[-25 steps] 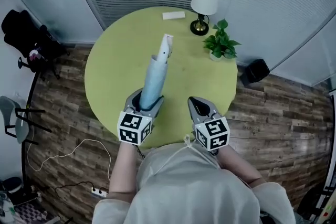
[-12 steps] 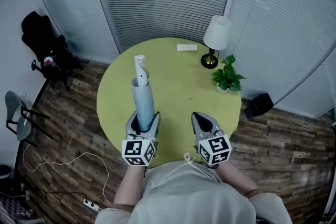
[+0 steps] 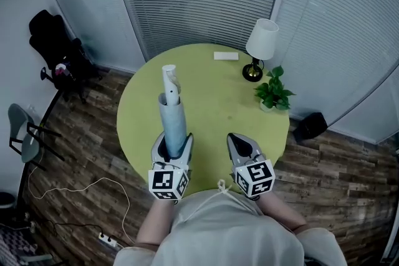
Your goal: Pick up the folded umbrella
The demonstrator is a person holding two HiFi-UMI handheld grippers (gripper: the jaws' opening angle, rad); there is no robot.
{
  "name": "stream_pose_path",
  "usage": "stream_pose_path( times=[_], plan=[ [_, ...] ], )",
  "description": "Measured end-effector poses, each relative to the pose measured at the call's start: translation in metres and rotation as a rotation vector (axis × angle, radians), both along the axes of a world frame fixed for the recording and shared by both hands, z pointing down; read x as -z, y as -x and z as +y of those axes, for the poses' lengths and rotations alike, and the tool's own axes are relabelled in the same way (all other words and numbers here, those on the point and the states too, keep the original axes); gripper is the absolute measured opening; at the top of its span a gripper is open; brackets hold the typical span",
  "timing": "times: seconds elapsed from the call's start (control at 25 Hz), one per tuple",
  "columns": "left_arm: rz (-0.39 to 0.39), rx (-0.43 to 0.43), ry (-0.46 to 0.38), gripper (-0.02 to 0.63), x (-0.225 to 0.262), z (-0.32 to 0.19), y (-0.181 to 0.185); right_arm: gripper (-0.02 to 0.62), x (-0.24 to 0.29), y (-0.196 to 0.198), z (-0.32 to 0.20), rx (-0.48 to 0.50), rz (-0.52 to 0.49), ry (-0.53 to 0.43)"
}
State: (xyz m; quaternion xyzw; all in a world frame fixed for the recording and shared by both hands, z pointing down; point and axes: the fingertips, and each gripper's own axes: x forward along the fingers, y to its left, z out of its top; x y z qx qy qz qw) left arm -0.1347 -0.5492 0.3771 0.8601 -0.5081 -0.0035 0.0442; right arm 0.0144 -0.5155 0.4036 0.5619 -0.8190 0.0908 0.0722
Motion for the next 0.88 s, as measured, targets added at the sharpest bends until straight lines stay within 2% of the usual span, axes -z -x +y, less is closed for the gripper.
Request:
stream_pose_path(
  times=[0.88],
  plan=[
    [-0.014,-0.006,-0.023,0.282,0.002,0.018,-0.003,-0.002,-0.003,-0.003,0.007,-0.039,0.012,-0.001]
  ],
)
